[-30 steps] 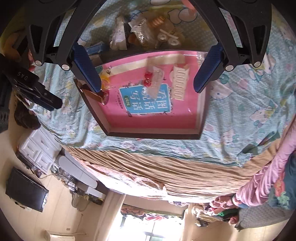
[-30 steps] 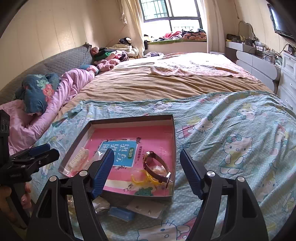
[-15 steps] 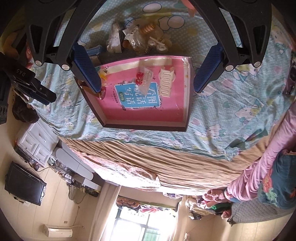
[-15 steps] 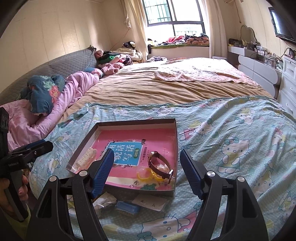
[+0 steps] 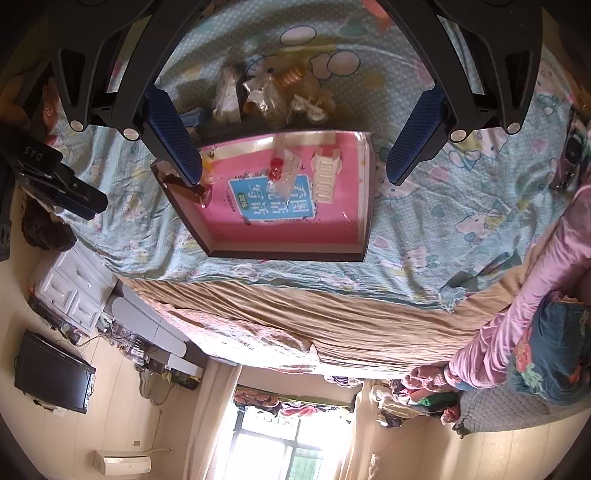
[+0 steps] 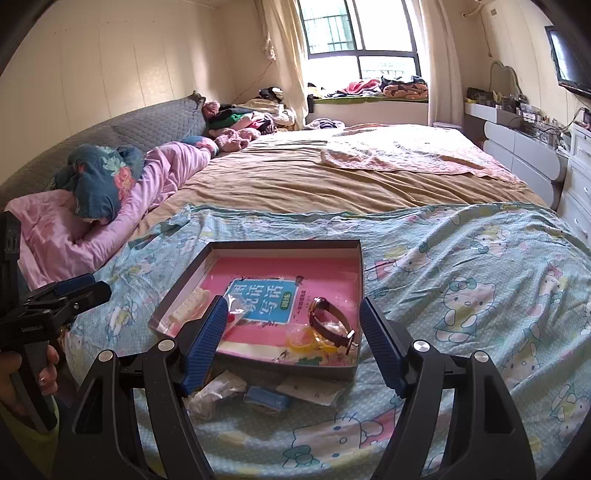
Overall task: Organize jewelry
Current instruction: 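Withdraw both open tools from the box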
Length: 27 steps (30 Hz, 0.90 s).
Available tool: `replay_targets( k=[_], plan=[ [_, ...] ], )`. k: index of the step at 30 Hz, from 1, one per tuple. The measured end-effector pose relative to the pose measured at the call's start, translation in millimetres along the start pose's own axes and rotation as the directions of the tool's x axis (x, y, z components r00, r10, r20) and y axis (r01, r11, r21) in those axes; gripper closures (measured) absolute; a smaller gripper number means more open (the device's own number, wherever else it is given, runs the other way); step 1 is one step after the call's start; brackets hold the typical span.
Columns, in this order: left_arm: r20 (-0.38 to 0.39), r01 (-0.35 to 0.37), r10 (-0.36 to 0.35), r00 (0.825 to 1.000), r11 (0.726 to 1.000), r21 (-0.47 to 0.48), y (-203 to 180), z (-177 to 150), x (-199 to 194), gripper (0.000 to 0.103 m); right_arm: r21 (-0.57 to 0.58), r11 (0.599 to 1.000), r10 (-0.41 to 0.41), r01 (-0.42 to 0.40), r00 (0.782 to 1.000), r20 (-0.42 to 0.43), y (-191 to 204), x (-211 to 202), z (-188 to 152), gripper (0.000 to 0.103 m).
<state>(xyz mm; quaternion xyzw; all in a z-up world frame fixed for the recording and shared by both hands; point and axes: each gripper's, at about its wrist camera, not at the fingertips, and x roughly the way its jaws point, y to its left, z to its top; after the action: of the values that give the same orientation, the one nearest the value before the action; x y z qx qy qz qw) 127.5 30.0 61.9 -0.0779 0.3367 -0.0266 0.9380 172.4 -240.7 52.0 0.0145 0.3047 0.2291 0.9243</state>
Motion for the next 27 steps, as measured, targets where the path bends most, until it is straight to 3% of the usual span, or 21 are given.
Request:
replay_targets(
  k=[11, 13, 27],
  plan=[
    [-0.024, -0.034, 0.034, 0.999, 0.999, 0.004, -1, -17, -1, 0.010, -0.021, 0.999, 0.031, -0.031, 0.999, -0.030, 10, -3, -16, 0.029],
    [-0.031, -0.040, 0.040, 0.999, 0.999, 0.006, -2, -20, 0, 0.010, -0.022, 0.999, 0.032, -0.033, 0.999, -0.027, 11, -4, -19, 0.018],
    [-0.100, -0.070, 0.071, 0.992, 0.997, 0.014, 0, -46, 8, 0.010, -0.037, 0.998, 0.050, -0.053, 0.996, -0.080, 13, -2, -44, 0.018]
  ],
)
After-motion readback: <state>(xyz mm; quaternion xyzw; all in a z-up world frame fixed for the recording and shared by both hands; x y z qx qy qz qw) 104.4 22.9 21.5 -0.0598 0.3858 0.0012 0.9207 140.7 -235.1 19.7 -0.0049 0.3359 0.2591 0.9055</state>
